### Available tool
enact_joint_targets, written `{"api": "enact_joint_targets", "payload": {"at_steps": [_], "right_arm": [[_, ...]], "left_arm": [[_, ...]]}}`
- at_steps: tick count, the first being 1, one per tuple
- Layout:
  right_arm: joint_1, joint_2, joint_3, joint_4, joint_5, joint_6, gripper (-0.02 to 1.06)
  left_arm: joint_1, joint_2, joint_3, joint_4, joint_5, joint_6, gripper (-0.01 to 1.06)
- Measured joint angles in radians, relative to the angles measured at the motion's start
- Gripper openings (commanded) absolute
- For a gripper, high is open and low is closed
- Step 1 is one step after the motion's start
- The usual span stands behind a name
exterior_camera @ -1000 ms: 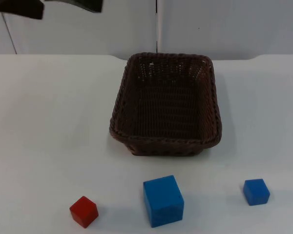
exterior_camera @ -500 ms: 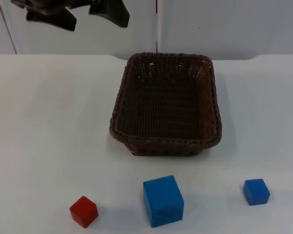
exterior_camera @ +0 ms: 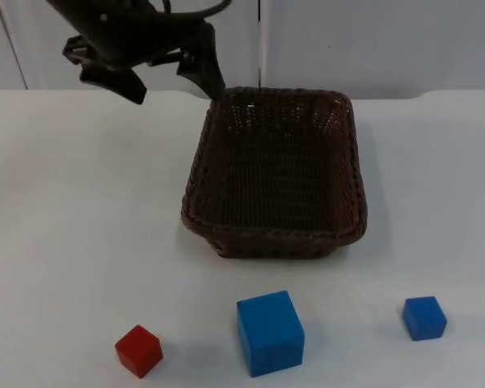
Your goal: Pick up the basket with the left hand and place the largest block into the basket with the right hand.
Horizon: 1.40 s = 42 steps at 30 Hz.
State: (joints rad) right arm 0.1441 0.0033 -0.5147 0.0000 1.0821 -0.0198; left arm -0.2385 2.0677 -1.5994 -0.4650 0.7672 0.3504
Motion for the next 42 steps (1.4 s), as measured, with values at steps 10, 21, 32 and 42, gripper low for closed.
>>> {"api": "enact_joint_targets", "payload": {"at_steps": [10,21,32,42], "right_arm": [[0.0,0.0,0.0,0.0,0.0,0.005,1.05],[0.0,0.0,0.0,0.0,0.0,0.008,1.05],[0.0,0.0,0.0,0.0,0.0,0.008,1.05],[0.0,0.0,0.0,0.0,0.0,0.008,1.05]], "left_arm": [[-0.029,0.144,-0.175,0.129,0.06,-0.165,1.05],[-0.06,0.285,-0.321,0.193,0.122,-0.254,1.05],[-0.06,0.375,-0.363,0.193,0.133,-0.28,1.05],[-0.06,0.41,-0.365,0.193,0.133,-0.28,0.76]]}}
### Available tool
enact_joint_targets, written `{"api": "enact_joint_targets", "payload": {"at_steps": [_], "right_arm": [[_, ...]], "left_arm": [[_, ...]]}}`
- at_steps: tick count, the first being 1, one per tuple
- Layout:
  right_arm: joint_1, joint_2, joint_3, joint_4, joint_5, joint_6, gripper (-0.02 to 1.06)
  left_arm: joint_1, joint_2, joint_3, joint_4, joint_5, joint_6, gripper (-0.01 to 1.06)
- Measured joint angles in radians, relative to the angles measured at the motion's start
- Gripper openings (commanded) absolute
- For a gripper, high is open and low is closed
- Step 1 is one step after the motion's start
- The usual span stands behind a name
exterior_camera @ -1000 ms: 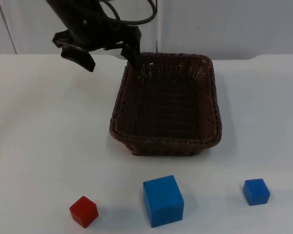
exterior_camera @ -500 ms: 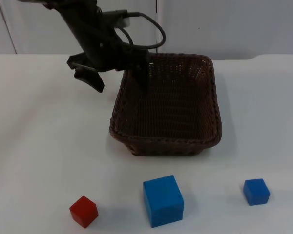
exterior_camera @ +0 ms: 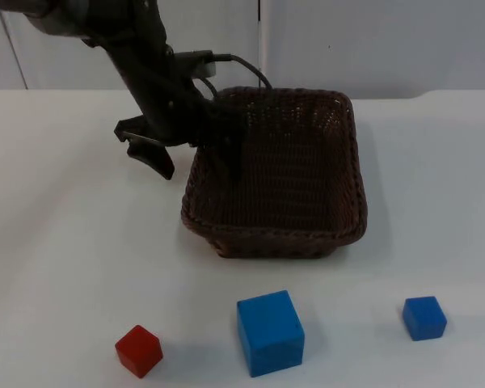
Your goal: Pick up the basket with the left hand and place the largest block into the basket with the right hand.
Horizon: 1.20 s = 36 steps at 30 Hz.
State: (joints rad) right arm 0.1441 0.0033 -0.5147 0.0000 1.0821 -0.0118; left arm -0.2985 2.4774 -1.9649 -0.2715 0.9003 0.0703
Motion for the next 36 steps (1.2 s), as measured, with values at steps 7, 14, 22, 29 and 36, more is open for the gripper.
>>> {"api": "enact_joint_targets", "payload": {"at_steps": [7,14,22,29,36], "right_arm": [[0.0,0.0,0.0,0.0,0.0,0.004,1.05],[0.0,0.0,0.0,0.0,0.0,0.004,1.05],[0.0,0.0,0.0,0.0,0.0,0.004,1.05],[0.0,0.0,0.0,0.0,0.0,0.004,1.05],[0.0,0.0,0.0,0.0,0.0,0.004,1.05]], "left_arm": [[0.0,0.002,0.0,-0.011,0.0,-0.018,0.35],[-0.003,0.002,-0.002,-0.042,-0.002,-0.038,0.0],[-0.003,-0.009,-0.002,-0.044,0.004,-0.051,0.0],[-0.003,-0.073,-0.002,-0.042,0.02,-0.051,0.0],[-0.003,-0.143,-0.002,-0.042,0.064,-0.051,0.0]]}}
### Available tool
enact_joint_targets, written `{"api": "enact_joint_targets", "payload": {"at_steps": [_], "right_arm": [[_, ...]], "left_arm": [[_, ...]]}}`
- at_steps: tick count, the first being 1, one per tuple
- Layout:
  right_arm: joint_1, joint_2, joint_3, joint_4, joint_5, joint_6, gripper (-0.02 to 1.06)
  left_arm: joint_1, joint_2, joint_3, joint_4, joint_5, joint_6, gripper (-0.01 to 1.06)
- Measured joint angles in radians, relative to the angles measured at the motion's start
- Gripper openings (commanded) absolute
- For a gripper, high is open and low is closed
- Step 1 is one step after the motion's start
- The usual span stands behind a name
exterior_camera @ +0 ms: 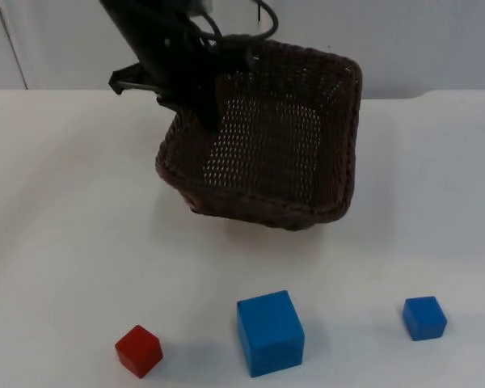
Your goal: Pick up the basket with the left hand and place the largest block into the basket with the right hand.
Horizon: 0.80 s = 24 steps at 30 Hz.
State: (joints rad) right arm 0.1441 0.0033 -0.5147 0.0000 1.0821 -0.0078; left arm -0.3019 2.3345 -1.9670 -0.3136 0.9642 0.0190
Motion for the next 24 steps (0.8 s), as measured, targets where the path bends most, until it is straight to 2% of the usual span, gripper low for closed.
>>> {"api": "enact_joint_targets", "payload": {"at_steps": [19,24], "right_arm": [[0.0,0.0,0.0,0.0,0.0,0.0,1.05],[0.0,0.0,0.0,0.0,0.0,0.0,1.05]], "left_arm": [[0.0,-0.07,0.011,-0.025,0.142,0.002,0.0],[0.0,-0.107,0.027,-0.027,0.147,0.002,0.0]]}}
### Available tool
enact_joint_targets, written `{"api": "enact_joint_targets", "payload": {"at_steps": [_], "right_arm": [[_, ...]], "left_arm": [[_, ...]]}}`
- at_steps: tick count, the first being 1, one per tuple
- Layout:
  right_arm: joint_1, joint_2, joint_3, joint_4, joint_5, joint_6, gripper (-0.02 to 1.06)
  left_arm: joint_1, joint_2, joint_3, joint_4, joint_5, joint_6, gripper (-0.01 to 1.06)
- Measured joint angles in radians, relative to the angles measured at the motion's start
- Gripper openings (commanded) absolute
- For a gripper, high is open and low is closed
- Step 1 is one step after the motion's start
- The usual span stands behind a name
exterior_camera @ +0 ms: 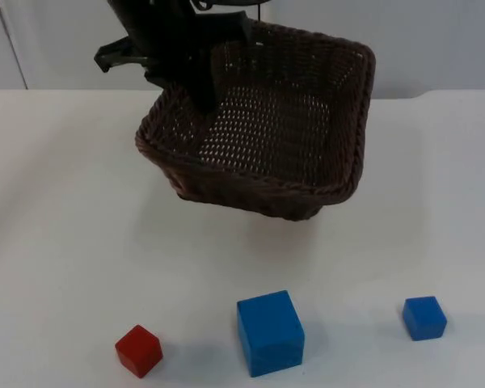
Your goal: Pick up the basket with the left hand and place the largest block into the basket with the right hand.
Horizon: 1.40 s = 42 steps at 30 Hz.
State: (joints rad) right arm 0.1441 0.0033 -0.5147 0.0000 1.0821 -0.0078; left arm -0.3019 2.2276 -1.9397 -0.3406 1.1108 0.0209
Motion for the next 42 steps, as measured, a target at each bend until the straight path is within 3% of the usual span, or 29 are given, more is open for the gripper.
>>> {"api": "enact_joint_targets", "payload": {"at_steps": [10,19,29,42], "right_arm": [[0.0,0.0,0.0,0.0,0.0,0.0,1.05],[0.0,0.0,0.0,0.0,0.0,0.0,1.05],[0.0,0.0,0.0,0.0,0.0,0.0,1.05],[0.0,0.0,0.0,0.0,0.0,0.0,1.05]], "left_arm": [[0.005,-0.143,0.164,-0.01,-0.052,0.035,0.0],[0.079,-0.305,0.352,-0.169,-0.064,0.151,0.0],[0.209,-0.594,0.77,-0.219,-0.19,0.211,0.0],[0.372,-0.85,1.143,-0.305,-0.228,0.326,0.0]]}}
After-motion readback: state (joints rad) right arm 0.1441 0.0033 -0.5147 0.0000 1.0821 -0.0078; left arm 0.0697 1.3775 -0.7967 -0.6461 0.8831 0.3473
